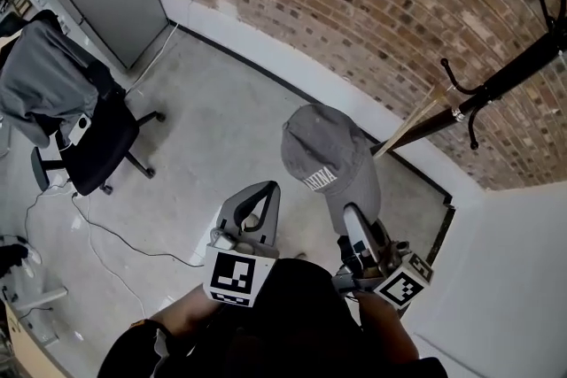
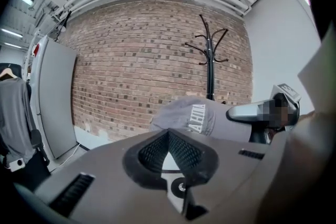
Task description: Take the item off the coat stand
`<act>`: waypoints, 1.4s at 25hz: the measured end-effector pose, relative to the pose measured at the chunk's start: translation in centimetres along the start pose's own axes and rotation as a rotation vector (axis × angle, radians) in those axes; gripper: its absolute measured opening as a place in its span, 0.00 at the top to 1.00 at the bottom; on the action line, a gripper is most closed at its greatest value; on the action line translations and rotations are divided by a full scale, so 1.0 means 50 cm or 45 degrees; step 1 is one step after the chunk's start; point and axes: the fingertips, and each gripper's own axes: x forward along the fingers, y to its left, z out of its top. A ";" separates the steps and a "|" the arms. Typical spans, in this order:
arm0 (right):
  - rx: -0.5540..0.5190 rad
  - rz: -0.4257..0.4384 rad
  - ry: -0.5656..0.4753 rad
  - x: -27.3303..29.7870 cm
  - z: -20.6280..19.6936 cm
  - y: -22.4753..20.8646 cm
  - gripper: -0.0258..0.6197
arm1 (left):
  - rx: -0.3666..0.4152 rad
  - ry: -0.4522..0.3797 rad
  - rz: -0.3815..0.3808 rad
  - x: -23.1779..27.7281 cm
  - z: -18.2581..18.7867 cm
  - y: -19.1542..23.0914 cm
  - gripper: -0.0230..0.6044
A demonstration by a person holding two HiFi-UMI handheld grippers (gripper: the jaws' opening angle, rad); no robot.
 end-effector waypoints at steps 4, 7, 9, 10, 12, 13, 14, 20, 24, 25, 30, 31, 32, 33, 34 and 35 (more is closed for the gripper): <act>-0.027 -0.004 -0.032 -0.120 0.016 -0.006 0.91 | 0.019 0.032 -0.047 -0.007 -0.014 -0.131 0.92; -0.027 0.020 -0.034 -0.210 0.019 -0.002 0.91 | 0.004 0.036 -0.041 -0.031 -0.025 -0.218 0.92; -0.039 0.043 -0.032 -0.263 0.021 0.006 0.91 | -0.012 0.042 -0.018 -0.054 -0.033 -0.264 0.92; -0.046 0.054 -0.030 -0.287 0.021 0.011 0.91 | -0.017 0.056 -0.002 -0.069 -0.037 -0.282 0.92; -0.057 0.071 -0.026 -0.330 0.018 0.019 0.91 | -0.018 0.091 0.035 -0.098 -0.048 -0.313 0.92; -0.061 0.079 -0.022 -0.348 0.018 0.021 0.91 | -0.015 0.097 0.052 -0.109 -0.052 -0.326 0.92; -0.066 0.088 -0.018 -0.362 0.018 0.021 0.91 | -0.013 0.098 0.067 -0.117 -0.057 -0.337 0.92; -0.152 0.104 0.038 -0.418 -0.005 0.034 0.91 | 0.009 0.050 0.089 -0.162 -0.072 -0.402 0.92; -0.169 0.104 0.050 -0.449 -0.033 0.053 0.91 | 0.020 0.036 0.089 -0.203 -0.088 -0.427 0.92; -0.174 0.103 0.051 -0.455 -0.039 0.057 0.91 | 0.018 0.034 0.089 -0.211 -0.093 -0.430 0.92; -0.195 0.095 0.031 -0.480 -0.049 0.069 0.91 | 0.008 0.034 0.079 -0.233 -0.103 -0.444 0.92; -0.198 0.092 0.026 -0.485 -0.051 0.071 0.91 | 0.010 0.031 0.075 -0.236 -0.102 -0.447 0.92; -0.200 0.089 0.023 -0.489 -0.052 0.074 0.91 | 0.012 0.028 0.071 -0.239 -0.101 -0.450 0.92; -0.203 0.087 0.021 -0.493 -0.053 0.077 0.91 | 0.014 0.026 0.068 -0.243 -0.100 -0.452 0.92; -0.206 0.086 0.020 -0.495 -0.052 0.081 0.91 | 0.016 0.025 0.067 -0.245 -0.097 -0.453 0.92; -0.210 0.087 0.019 -0.495 -0.049 0.083 0.91 | 0.016 0.026 0.069 -0.246 -0.095 -0.452 0.92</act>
